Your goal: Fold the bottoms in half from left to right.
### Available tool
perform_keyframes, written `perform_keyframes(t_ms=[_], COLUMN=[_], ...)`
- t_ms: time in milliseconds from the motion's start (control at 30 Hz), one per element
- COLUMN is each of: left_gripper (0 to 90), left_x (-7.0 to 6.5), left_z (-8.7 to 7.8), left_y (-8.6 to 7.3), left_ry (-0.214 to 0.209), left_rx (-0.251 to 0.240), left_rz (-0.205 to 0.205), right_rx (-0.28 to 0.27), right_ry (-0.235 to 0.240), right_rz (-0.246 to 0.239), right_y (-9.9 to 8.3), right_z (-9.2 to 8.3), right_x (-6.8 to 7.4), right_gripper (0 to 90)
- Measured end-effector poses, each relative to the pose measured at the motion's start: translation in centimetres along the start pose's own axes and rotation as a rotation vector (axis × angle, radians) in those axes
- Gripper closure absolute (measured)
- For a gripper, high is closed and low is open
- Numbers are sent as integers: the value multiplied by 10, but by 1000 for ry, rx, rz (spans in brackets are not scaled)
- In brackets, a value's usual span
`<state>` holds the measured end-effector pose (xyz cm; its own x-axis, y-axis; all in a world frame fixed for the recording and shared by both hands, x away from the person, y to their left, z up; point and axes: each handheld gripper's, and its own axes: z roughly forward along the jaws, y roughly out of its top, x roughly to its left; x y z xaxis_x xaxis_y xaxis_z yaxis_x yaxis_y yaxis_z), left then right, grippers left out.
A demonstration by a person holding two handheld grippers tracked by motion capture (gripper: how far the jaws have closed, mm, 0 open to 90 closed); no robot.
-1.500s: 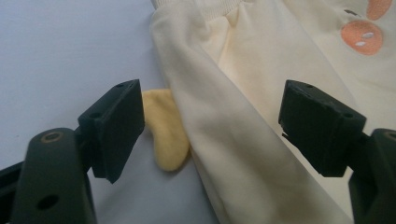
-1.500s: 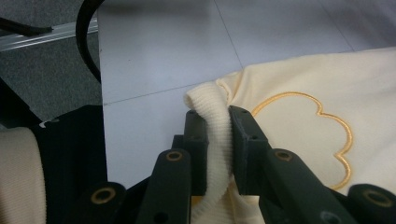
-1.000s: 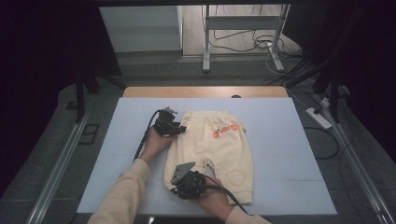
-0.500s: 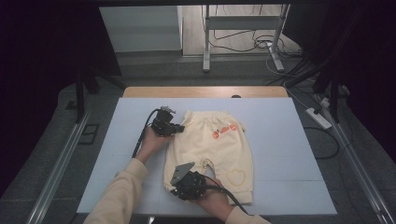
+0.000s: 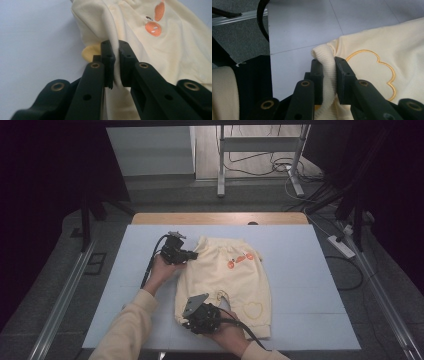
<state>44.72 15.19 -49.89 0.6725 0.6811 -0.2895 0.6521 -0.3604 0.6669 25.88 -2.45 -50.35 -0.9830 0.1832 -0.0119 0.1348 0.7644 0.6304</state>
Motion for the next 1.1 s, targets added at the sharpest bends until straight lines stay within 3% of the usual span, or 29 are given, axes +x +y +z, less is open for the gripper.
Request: perform_keyframes(t_ms=[567,800,967,1100], left_gripper=[836,836,836,837], left_x=[-1,-5,-3,-1], left_z=[-6,-20,-18,-24], left_y=[2,7,5,6], left_ry=[-11,-21,-24,-24], left_rx=[-17,-59,-44,-62], left_rz=[-13,-10,-18,-21], right_rx=[-13,-44,-42,-48], right_ry=[3,0,4,2], right_rz=[-5,-10,1,-7], right_y=[2,7,6,7], right_z=[-1,-8,-8,-8], right_x=[1,1,1,1], right_gripper=[773,773,773,773])
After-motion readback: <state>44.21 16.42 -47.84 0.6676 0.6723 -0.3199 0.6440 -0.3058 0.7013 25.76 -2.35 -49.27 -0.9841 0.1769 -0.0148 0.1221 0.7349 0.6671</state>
